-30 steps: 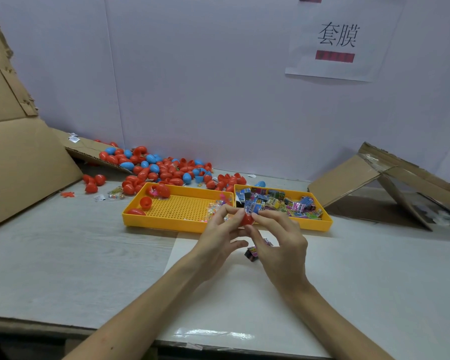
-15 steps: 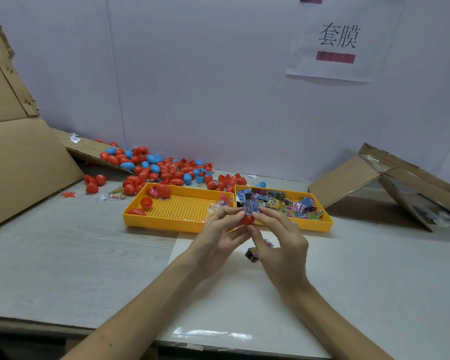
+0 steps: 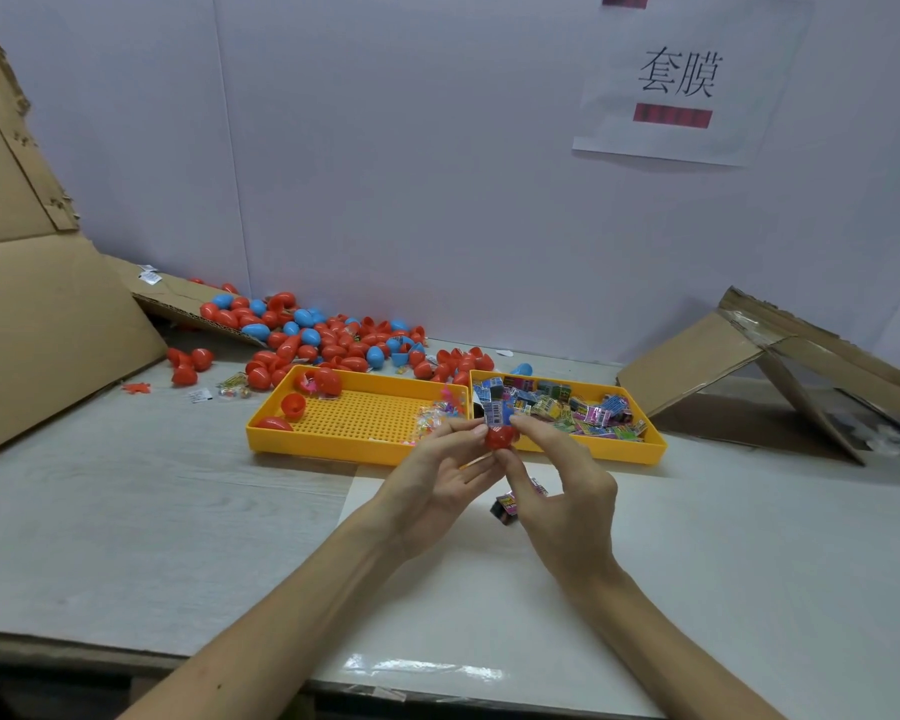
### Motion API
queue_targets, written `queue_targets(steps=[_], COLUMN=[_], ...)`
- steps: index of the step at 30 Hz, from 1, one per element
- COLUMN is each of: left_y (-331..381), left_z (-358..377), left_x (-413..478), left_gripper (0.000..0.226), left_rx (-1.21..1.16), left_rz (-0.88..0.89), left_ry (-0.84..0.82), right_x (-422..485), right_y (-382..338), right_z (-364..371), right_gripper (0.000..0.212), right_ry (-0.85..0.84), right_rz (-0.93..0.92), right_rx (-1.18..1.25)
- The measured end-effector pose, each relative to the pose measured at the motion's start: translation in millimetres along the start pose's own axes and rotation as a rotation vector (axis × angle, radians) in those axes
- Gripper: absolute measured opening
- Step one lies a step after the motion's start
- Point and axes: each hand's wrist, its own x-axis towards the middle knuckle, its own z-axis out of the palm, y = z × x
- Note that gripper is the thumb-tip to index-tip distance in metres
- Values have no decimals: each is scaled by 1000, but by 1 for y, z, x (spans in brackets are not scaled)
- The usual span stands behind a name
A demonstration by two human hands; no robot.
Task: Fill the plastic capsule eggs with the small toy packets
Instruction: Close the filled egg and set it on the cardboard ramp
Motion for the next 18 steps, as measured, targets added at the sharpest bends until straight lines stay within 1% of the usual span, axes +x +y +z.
queue_targets(steps=[2, 7, 10, 13, 15, 18], left_y=[0, -1, -2, -2, -2, -2], left_z=[0, -1, -1, -1, -1, 1], left_x=[0, 0, 0, 0, 1, 1], left_gripper=[38, 42, 36, 33, 34, 42], left_rx=[-3, 21, 27, 33, 37, 24], left_rz=[-5, -18, -24, -21, -18, -12], left_ry=[5, -6, -9, -3, 7, 10], right_x=[0, 0, 0, 0, 0, 1], right_y=[-2, 0, 1, 3, 3, 4], right_z=[-1, -2, -3, -2, -1, 0], right_gripper=[38, 38, 34, 34, 31, 28], right_ry=[-2, 18, 40, 15, -1, -9], right_rz=[19, 10, -9, -10, -13, -15], right_rx=[5, -25, -36, -33, -21, -6])
